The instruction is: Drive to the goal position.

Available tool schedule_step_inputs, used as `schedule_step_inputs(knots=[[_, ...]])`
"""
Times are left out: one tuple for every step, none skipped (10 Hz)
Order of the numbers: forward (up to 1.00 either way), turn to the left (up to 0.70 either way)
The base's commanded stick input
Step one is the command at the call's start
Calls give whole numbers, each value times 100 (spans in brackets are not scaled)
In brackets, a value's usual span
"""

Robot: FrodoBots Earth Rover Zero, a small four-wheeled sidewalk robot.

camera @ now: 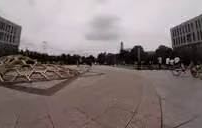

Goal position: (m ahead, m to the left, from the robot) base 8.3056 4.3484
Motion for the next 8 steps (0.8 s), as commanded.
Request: schedule_step_inputs(knots=[[70, 1], [70, 1], [70, 1], [70, 1], [70, 1], [70, 1], [70, 1], [70, 1]])
